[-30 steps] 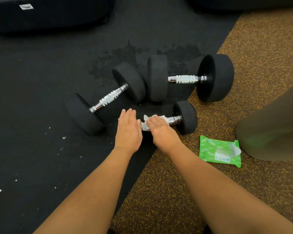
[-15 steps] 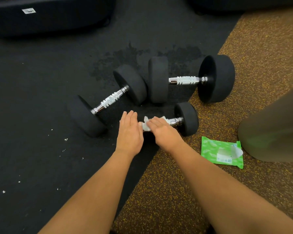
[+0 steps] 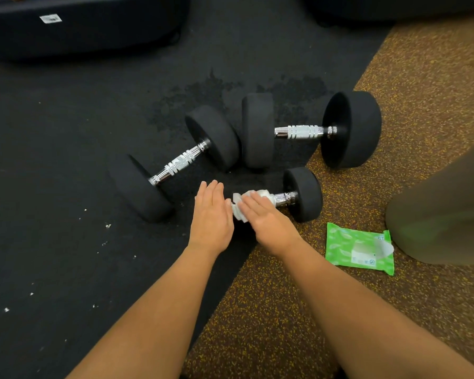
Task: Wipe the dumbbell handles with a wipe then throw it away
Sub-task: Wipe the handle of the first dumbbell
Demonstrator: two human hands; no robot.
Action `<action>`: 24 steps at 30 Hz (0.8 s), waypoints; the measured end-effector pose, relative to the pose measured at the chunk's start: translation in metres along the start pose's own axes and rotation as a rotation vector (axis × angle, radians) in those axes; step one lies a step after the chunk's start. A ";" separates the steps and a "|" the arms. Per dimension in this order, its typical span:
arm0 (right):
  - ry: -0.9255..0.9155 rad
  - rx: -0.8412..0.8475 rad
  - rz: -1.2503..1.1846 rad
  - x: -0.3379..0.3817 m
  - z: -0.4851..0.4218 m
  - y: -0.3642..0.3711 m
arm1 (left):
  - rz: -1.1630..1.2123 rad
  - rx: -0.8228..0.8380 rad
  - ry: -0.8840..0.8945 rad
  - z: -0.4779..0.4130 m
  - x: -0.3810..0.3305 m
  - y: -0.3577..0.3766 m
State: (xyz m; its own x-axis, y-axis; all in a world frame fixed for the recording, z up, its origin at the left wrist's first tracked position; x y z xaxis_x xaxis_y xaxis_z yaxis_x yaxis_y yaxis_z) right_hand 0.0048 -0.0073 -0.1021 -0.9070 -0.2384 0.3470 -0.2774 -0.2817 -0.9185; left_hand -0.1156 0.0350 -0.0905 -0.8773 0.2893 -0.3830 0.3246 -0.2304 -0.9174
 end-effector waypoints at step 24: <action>-0.015 -0.017 0.125 0.001 0.015 0.011 | -0.002 0.017 -0.001 -0.002 -0.002 -0.004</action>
State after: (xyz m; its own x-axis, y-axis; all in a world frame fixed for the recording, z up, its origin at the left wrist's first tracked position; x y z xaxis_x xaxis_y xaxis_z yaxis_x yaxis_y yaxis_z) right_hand 0.0058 -0.0243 -0.1090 -0.9301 -0.2846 0.2322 -0.1678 -0.2333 -0.9578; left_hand -0.1144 0.0370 -0.0865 -0.8783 0.2886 -0.3811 0.3167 -0.2459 -0.9161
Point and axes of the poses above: each hand's wrist, its own z-axis away from the middle knuckle, its own y-axis out of the palm, x = y × z, the point moved 5 cm from there along -z, towards the middle knuckle, and after that the axes turned 6 degrees about x, right-handed, at the moved point
